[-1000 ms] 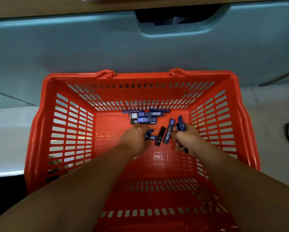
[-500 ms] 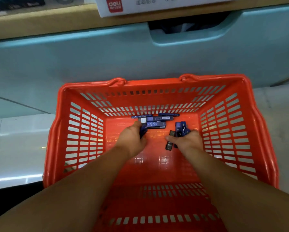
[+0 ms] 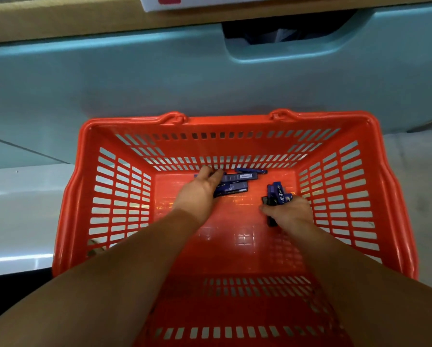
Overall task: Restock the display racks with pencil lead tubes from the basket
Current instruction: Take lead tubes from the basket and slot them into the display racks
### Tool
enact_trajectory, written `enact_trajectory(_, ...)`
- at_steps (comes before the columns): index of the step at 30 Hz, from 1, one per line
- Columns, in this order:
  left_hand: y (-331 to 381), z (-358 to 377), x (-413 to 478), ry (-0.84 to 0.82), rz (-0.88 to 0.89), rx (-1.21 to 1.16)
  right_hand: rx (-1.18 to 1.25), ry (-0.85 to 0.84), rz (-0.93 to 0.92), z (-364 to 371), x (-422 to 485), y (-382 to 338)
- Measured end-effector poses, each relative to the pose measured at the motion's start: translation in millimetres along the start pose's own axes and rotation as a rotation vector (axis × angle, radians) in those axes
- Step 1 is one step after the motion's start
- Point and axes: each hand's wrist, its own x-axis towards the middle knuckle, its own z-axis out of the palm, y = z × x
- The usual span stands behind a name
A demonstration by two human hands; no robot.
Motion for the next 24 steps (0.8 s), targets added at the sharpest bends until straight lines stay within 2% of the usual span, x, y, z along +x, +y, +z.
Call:
enact_trajectory(6,21.4,-8.5,5.4,-0.065,-0.076,-0.019,0.007,0.018,-0.079,0.4,1.0,0.8)
enact_trajectory(10,22.6,-13.4,3.7,-0.122,-0.182,-0.082,0.018,-0.017,-0.065,-5.5,0.3,1.1)
enact_trajectory(14,13.1,-8.9,-11.9,-0.176,-0.317,-0.21,0.033,-0.112,-0.054,-9.0,-7.3,-0.6)
enact_trajectory(18,4.6,-6.7,-30.9,-0.187,-0.386,-0.248,0.103,-0.217,-0.054,-7.0,-22.3,-5.5)
enact_trajectory(24,-10.2,-3.4,-53.4,-0.188,-0.458,-0.386,0.237,-0.449,0.04,-4.5,-51.6,-23.5)
